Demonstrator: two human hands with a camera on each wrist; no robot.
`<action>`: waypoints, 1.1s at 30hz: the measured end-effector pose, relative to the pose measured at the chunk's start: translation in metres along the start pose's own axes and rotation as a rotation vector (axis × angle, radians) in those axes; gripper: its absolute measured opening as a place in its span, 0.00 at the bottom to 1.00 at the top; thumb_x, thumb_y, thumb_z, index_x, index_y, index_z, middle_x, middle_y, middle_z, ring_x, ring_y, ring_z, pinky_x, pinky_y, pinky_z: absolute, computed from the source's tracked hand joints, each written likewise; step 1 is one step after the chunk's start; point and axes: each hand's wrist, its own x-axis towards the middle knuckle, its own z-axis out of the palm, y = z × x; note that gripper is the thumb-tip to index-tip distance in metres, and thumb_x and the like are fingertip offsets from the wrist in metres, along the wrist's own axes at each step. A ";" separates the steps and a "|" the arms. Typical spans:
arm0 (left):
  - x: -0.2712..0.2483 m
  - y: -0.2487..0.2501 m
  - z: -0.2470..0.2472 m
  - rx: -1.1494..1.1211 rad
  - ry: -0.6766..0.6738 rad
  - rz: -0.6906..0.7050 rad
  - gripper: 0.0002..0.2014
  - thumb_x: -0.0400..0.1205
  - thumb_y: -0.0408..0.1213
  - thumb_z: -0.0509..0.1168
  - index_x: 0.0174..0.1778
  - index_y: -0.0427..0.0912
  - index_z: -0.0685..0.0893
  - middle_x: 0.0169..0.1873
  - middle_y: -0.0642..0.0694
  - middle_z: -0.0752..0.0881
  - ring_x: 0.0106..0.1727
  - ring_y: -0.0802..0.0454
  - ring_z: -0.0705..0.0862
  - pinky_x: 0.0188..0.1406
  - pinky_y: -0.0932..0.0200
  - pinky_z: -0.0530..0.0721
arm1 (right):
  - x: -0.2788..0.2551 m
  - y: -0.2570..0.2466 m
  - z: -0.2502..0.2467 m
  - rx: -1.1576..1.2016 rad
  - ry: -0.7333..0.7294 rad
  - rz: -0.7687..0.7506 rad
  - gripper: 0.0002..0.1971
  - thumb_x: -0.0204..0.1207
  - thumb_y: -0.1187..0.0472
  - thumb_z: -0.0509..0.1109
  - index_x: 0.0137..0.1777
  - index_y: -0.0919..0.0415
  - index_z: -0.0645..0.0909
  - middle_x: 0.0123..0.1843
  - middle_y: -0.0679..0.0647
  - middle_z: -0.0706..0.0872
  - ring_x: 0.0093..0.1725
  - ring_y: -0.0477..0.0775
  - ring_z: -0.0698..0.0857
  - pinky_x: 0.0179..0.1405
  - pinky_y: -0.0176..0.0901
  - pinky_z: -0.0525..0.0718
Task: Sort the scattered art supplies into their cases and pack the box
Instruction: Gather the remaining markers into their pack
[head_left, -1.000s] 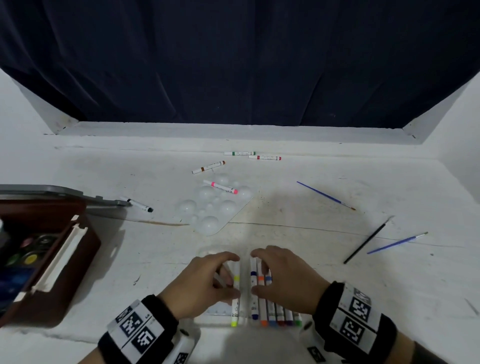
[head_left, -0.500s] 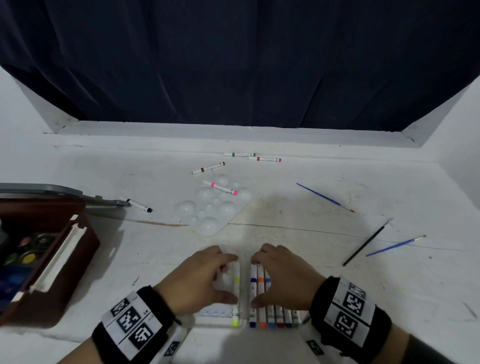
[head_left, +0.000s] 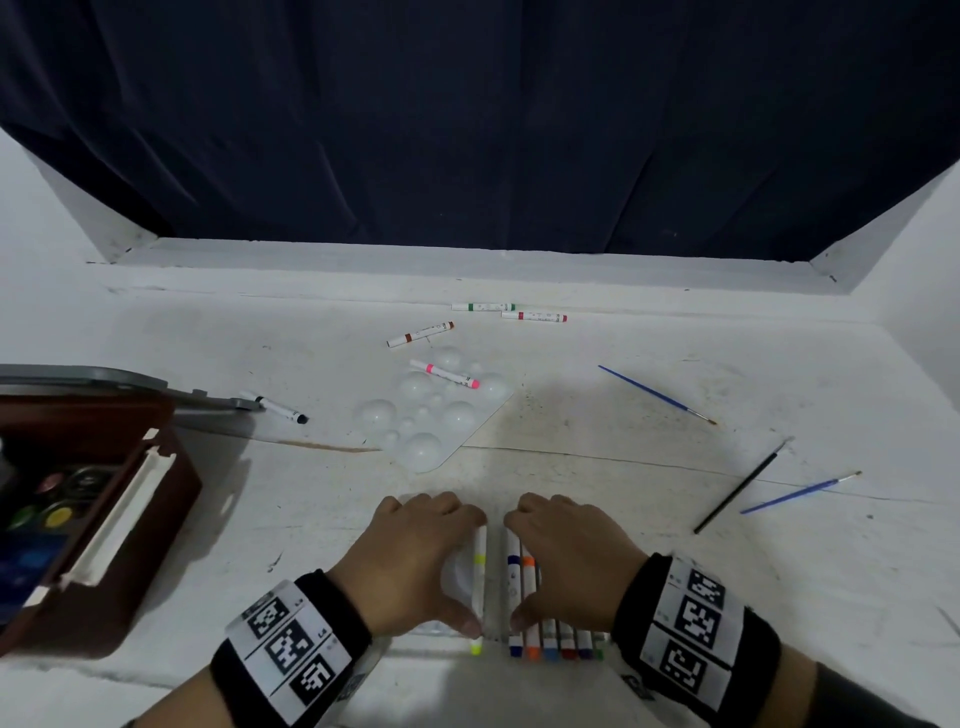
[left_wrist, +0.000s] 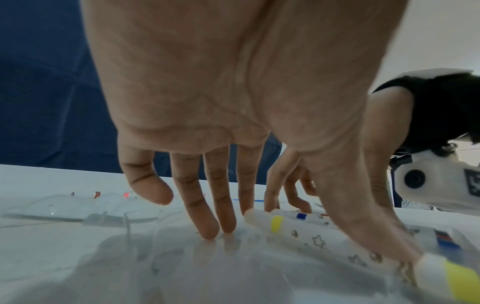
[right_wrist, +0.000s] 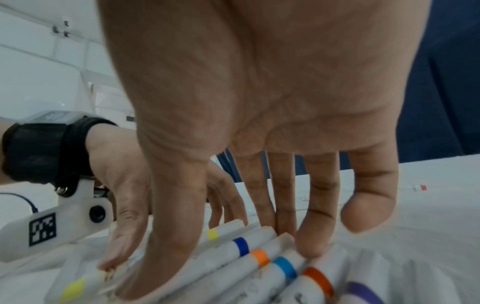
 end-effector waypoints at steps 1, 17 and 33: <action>0.001 0.001 0.000 0.005 0.002 -0.007 0.46 0.62 0.71 0.74 0.75 0.61 0.69 0.62 0.61 0.75 0.64 0.56 0.74 0.55 0.54 0.66 | 0.001 -0.003 -0.001 -0.030 0.007 0.005 0.33 0.63 0.35 0.79 0.60 0.56 0.75 0.54 0.50 0.76 0.47 0.51 0.73 0.48 0.47 0.74; 0.003 0.001 -0.003 0.038 -0.008 -0.028 0.46 0.59 0.75 0.73 0.74 0.63 0.74 0.57 0.61 0.77 0.58 0.56 0.74 0.51 0.55 0.65 | 0.011 -0.010 -0.014 -0.131 -0.029 -0.046 0.25 0.62 0.41 0.82 0.44 0.54 0.73 0.44 0.48 0.74 0.41 0.51 0.77 0.43 0.45 0.80; 0.024 -0.145 -0.049 -0.023 0.346 -0.527 0.15 0.85 0.44 0.61 0.66 0.46 0.82 0.62 0.46 0.84 0.63 0.42 0.79 0.65 0.44 0.79 | 0.132 0.031 -0.065 0.076 0.301 -0.074 0.15 0.84 0.51 0.60 0.66 0.53 0.79 0.61 0.50 0.82 0.62 0.54 0.78 0.60 0.49 0.79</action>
